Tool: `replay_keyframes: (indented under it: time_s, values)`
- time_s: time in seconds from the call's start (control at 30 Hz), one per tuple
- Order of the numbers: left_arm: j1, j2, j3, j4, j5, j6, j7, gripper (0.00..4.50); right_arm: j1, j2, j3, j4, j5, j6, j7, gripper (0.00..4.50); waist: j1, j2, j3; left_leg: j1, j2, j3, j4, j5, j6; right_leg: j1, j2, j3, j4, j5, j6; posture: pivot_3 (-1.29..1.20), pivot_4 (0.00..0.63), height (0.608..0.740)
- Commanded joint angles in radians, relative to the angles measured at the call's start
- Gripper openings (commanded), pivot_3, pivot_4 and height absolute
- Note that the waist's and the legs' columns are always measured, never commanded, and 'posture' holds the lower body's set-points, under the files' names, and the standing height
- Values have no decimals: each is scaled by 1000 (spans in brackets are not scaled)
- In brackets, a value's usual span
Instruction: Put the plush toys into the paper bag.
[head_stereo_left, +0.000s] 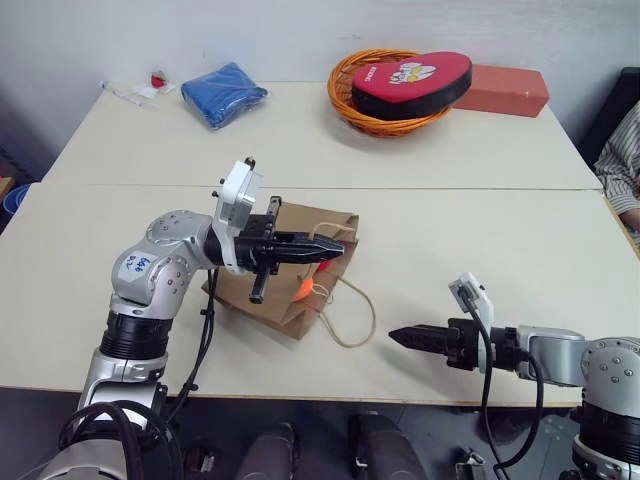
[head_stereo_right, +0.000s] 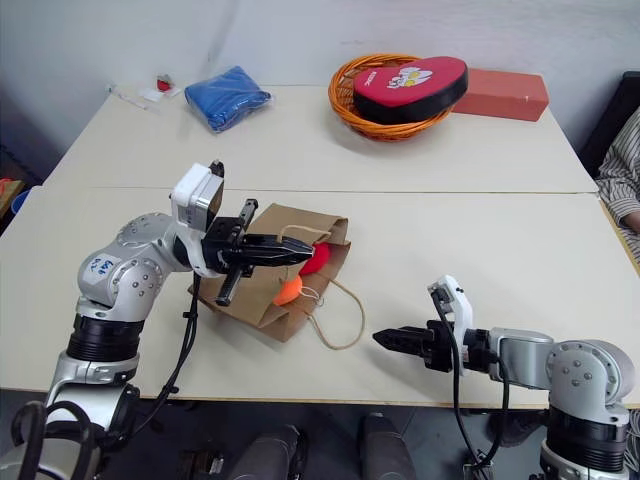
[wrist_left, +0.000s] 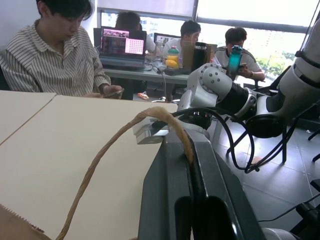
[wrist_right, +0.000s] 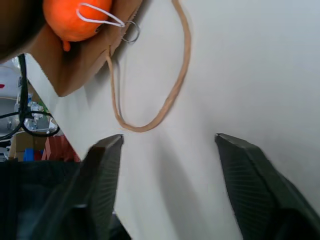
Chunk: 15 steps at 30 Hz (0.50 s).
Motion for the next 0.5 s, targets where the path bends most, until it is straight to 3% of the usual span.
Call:
replay_keyframes:
  time_s: [0.03,0.37,0.5]
  values:
    - [2,1,7,-35,-9,-15,8,0,4,55,52,31,54,14,-139,3913,-2,-3,-2,1,0,0,0,0,0,1,0,0,0,0,0,0,150,740]
    - [4,-10,3,-35,-4,-27,24,0,-123,284,114,150,66,14,-397,3913,-31,-8,-7,3,1,0,-3,0,-1,1,1,0,0,0,-1,0,150,740]
    - [-6,-8,7,-23,-1,-35,23,0,-157,306,106,194,104,14,-422,2986,-31,-7,-8,3,2,0,-4,1,-2,0,2,0,0,0,-1,0,150,740]
